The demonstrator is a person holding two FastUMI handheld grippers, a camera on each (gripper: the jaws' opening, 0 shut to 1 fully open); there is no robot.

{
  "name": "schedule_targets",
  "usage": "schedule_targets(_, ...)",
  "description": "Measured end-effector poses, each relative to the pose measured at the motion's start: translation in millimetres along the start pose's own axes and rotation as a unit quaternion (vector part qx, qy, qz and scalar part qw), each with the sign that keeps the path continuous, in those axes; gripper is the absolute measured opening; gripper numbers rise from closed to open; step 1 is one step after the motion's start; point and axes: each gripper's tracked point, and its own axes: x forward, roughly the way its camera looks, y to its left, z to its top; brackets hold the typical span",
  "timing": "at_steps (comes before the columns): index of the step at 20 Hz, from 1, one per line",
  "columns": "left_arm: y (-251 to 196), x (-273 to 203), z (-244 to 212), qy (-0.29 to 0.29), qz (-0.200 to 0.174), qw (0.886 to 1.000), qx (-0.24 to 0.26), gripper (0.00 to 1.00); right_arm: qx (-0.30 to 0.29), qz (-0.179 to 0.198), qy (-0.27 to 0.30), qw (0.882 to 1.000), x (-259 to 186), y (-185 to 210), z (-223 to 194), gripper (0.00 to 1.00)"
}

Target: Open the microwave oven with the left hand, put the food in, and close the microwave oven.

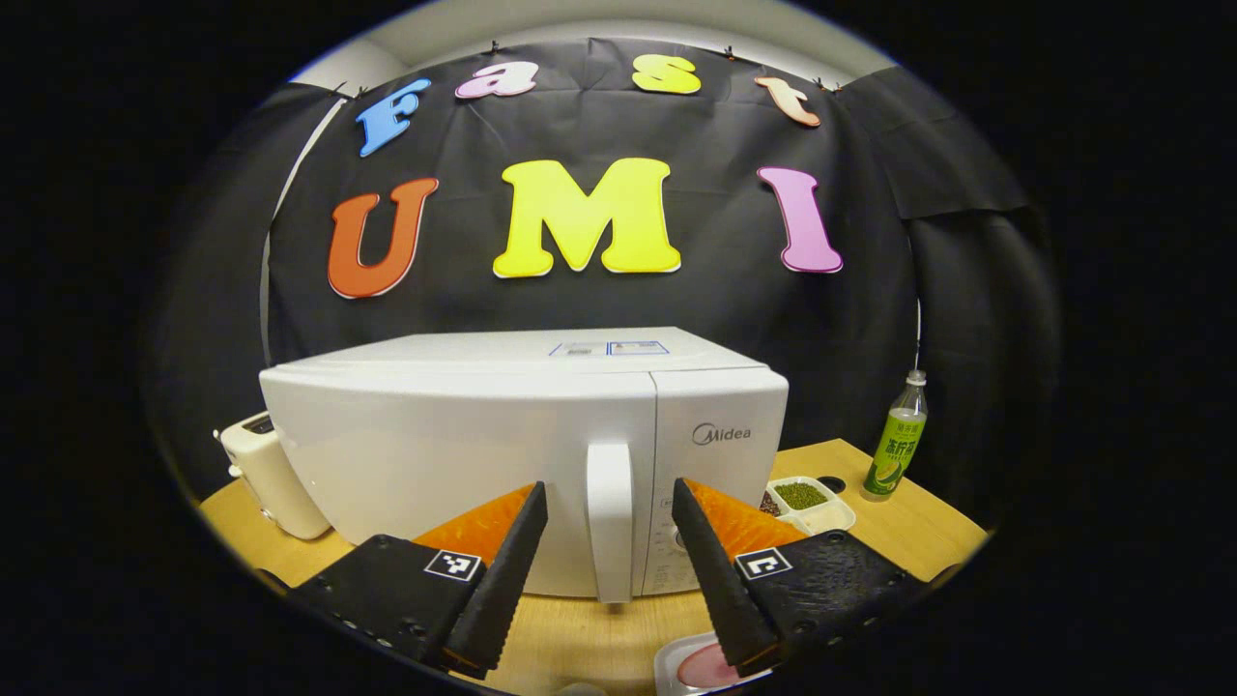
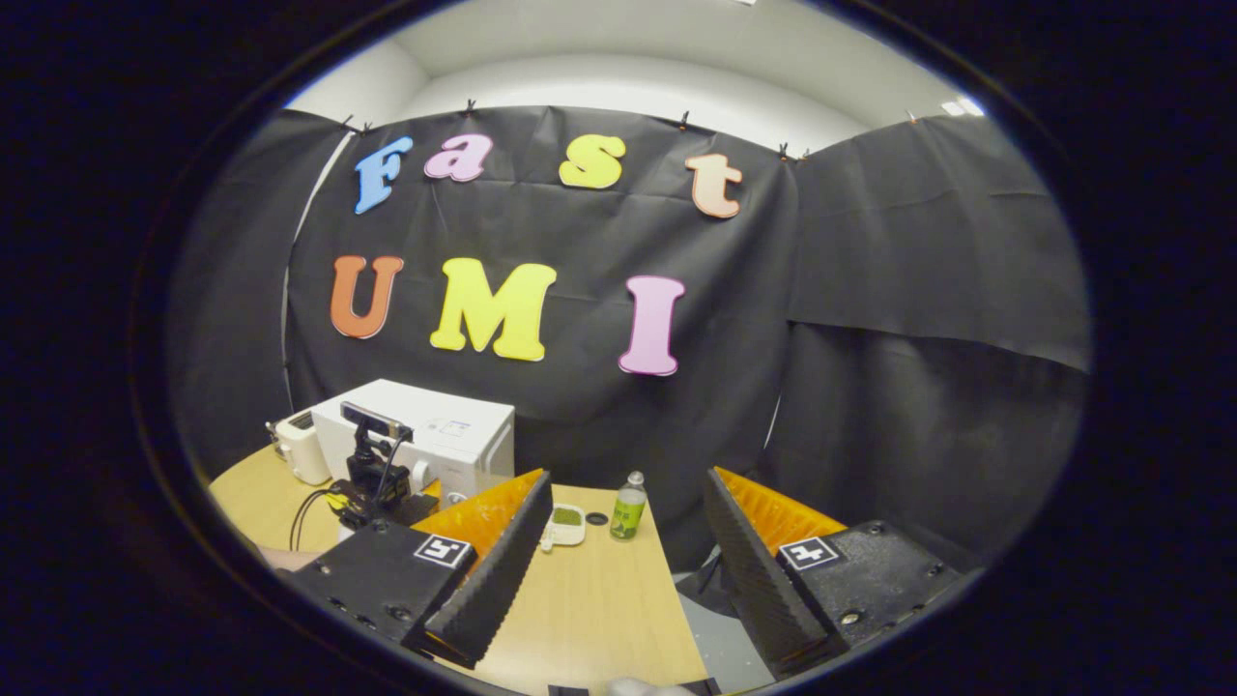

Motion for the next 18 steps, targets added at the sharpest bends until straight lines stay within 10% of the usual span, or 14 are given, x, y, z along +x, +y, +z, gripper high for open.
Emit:
schedule_targets(10,-1.3,3.3,-4.4,0.003,-0.026,0.999,-0.021,0.05,-0.009,0.014,0.014,1.0,1.3,5.4,-2.4,0.97)
schedule_targets(18,3.5,-34.4,-9.6,0.004,-0.045,0.999,-0.015,0.06,-0.008,0.034,0.005,0.999,-2.4,20.4,6.4,0.96)
